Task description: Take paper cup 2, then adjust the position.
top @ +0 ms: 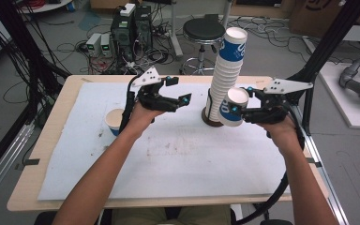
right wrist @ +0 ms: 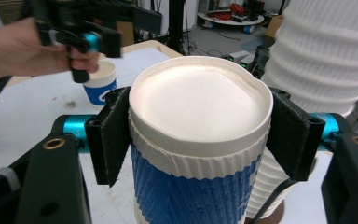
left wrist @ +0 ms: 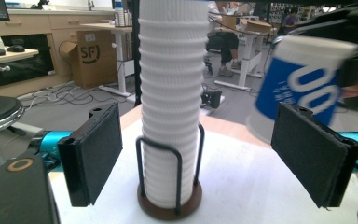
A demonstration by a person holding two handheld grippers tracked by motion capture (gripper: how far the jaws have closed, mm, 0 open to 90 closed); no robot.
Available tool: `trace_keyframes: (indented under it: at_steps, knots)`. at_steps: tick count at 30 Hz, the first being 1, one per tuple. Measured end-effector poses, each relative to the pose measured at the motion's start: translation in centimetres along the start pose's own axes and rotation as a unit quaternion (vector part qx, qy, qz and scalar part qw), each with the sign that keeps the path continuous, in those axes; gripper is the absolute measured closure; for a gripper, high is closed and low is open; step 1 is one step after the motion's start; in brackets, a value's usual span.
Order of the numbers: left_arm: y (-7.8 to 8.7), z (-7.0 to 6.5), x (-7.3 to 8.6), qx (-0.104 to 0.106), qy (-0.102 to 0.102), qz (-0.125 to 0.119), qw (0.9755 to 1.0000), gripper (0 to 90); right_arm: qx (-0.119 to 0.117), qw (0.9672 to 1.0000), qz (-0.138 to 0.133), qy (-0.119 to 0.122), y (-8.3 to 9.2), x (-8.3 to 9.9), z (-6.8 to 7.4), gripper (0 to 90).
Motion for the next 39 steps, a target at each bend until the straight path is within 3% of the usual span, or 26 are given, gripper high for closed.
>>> trace_keyframes:
  at_steps: [8, 12, 17, 20, 31, 39]
  knots:
    - [3.0, -1.1, 0.3, -0.009, -0.011, -0.011, 0.9998, 16.2, -0.009, 0.9999, 0.008, -0.008, -1.7, 2.3, 0.6, 29.7]
    - [3.7, -1.5, 0.8, -0.006, -0.003, -0.015, 0.9999, 16.3, -0.013, 0.9999, 0.009, -0.005, -2.3, 2.8, 1.1, 29.6]
    - [4.2, -1.9, 1.5, -0.002, 0.0, -0.012, 0.9999, 16.3, -0.012, 0.9995, 0.03, 0.004, -3.1, 3.4, 1.6, 29.6]
    - [4.4, -2.2, 1.6, 0.002, 0.002, -0.015, 0.9999, 16.3, -0.015, 0.9995, 0.026, 0.006, -3.1, 3.3, 1.8, 29.6]
    - [4.7, -4.4, 3.1, 0.049, -0.002, -0.012, 0.9987, 16.2, -0.024, 0.9995, 0.021, 0.005, -3.7, 3.6, 2.7, 29.6]
    - [5.1, -6.1, 5.3, 0.075, 0.004, -0.008, 0.9971, 16.2, -0.05, 0.9987, 0.01, -0.001, -5.0, 4.4, 4.2, 29.6]
Point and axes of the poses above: each handheld gripper's, and its own axes: y roughly backward along the jaws, x roughly out of its underside, z roughly to its left, the point moved 10 cm from there along -y, roughly forward along the jaws, and after that the axes turned 10 degrees about -y, right-handed, at the moved point
